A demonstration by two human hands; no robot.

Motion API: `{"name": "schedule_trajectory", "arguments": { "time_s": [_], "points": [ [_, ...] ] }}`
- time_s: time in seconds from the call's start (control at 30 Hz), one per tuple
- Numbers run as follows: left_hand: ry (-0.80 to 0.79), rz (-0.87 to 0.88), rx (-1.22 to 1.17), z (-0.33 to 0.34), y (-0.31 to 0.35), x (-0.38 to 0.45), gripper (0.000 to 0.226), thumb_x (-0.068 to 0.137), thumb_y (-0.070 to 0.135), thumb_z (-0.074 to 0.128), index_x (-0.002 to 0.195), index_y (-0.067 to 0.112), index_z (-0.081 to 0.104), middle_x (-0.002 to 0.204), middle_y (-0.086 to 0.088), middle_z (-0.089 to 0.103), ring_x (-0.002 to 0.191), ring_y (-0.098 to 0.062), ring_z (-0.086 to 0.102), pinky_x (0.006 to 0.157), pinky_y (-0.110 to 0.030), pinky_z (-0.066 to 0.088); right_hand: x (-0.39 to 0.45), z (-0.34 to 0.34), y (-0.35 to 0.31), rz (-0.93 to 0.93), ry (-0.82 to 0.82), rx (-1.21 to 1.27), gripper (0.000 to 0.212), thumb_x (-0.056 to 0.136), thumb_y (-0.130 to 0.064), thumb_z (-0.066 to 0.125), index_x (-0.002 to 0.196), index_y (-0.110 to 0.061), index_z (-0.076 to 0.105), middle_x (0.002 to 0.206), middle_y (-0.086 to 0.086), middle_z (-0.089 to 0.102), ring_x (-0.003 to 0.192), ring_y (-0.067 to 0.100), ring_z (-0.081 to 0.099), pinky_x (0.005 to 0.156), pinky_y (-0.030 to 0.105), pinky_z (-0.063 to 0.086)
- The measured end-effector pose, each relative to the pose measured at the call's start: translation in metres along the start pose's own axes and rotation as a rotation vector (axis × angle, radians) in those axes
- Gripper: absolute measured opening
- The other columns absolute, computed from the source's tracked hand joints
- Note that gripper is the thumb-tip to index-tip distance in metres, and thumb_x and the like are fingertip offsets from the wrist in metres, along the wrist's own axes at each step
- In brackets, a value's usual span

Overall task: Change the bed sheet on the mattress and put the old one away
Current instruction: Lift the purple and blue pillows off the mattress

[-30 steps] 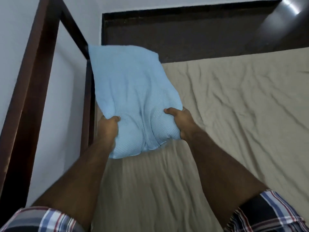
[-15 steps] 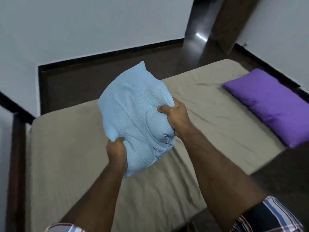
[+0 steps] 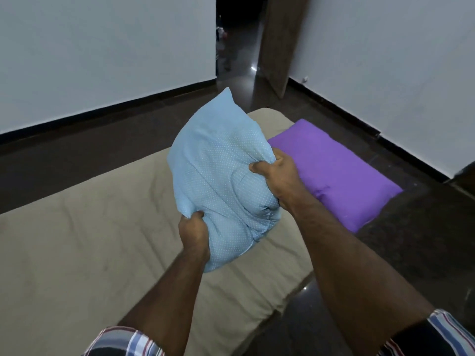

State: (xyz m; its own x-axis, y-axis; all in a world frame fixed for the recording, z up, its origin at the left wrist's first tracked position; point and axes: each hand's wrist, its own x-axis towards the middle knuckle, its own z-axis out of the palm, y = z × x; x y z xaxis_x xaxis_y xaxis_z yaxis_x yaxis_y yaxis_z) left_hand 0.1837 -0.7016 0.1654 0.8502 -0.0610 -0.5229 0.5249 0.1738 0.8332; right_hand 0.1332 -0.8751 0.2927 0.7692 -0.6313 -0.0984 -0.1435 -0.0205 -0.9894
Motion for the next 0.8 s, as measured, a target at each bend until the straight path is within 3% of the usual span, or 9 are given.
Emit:
{"name": "schedule_trajectory", "arguments": {
  "time_s": [0.2, 0.3, 0.47, 0.6, 0.7, 0.8],
  "points": [
    [-0.058, 0.005, 0.003, 0.127, -0.015, 0.034, 0.025, 0.092, 0.009, 0.055, 0.11, 0.013, 0.072, 0.108, -0.006, 0.073, 0.102, -0.027, 0.068, 0.092, -0.042, 0.055, 0.094, -0.082, 0.002, -0.019, 0.061, -0.011, 0.037, 0.079, 0.003, 0.074, 0.112, -0.012, 0.071, 0.095, 0.0, 0.076, 0.088, 0.024, 0.072, 0.082, 0.043, 0.058],
    [-0.049, 0.002, 0.021, 0.191, -0.015, 0.069, 0.024, 0.092, 0.01, 0.056, 0.109, 0.017, 0.071, 0.106, -0.002, 0.074, 0.101, -0.024, 0.068, 0.094, -0.043, 0.055, 0.157, -0.116, 0.006, -0.001, 0.087, -0.006, 0.032, 0.077, 0.002, 0.075, 0.104, -0.017, 0.071, 0.095, 0.002, 0.077, 0.091, 0.027, 0.073, 0.083, 0.046, 0.06],
    [-0.076, 0.032, 0.077, 0.285, -0.014, 0.116, 0.021, 0.093, 0.009, 0.056, 0.105, 0.022, 0.069, 0.104, 0.0, 0.072, 0.098, -0.021, 0.067, 0.092, -0.04, 0.054, 0.258, -0.174, 0.005, 0.017, 0.072, 0.004, 0.032, 0.081, 0.009, 0.071, 0.1, -0.017, 0.068, 0.083, -0.011, 0.074, 0.073, 0.004, 0.071, 0.063, 0.023, 0.056],
    [-0.096, 0.072, 0.139, 0.353, -0.017, 0.151, 0.02, 0.094, 0.011, 0.056, 0.099, 0.026, 0.069, 0.1, 0.001, 0.073, 0.094, -0.018, 0.068, 0.087, -0.036, 0.055, 0.336, -0.218, 0.012, 0.015, 0.073, 0.003, 0.035, 0.08, 0.005, 0.074, 0.111, -0.01, 0.068, 0.095, -0.003, 0.074, 0.08, 0.009, 0.072, 0.072, 0.03, 0.061],
    [-0.095, 0.109, 0.182, 0.406, -0.02, 0.178, 0.018, 0.096, 0.014, 0.056, 0.099, 0.027, 0.067, 0.099, 0.003, 0.072, 0.091, -0.015, 0.067, 0.083, -0.034, 0.054, 0.4, -0.255, 0.022, 0.021, 0.037, 0.015, 0.033, 0.08, 0.003, 0.075, 0.108, -0.014, 0.069, 0.101, 0.0, 0.074, 0.089, 0.015, 0.073, 0.078, 0.036, 0.061],
    [-0.099, 0.074, 0.325, 0.455, -0.033, 0.214, 0.017, 0.093, 0.018, 0.058, 0.109, 0.019, 0.065, 0.1, -0.001, 0.071, 0.09, -0.02, 0.067, 0.08, -0.032, 0.052, 0.476, -0.303, 0.048, 0.058, 0.032, -0.198, 0.04, 0.081, -0.021, 0.08, 0.118, -0.017, 0.065, 0.114, 0.004, 0.071, 0.103, 0.023, 0.069, 0.092, 0.046, 0.057]
  ]
}}
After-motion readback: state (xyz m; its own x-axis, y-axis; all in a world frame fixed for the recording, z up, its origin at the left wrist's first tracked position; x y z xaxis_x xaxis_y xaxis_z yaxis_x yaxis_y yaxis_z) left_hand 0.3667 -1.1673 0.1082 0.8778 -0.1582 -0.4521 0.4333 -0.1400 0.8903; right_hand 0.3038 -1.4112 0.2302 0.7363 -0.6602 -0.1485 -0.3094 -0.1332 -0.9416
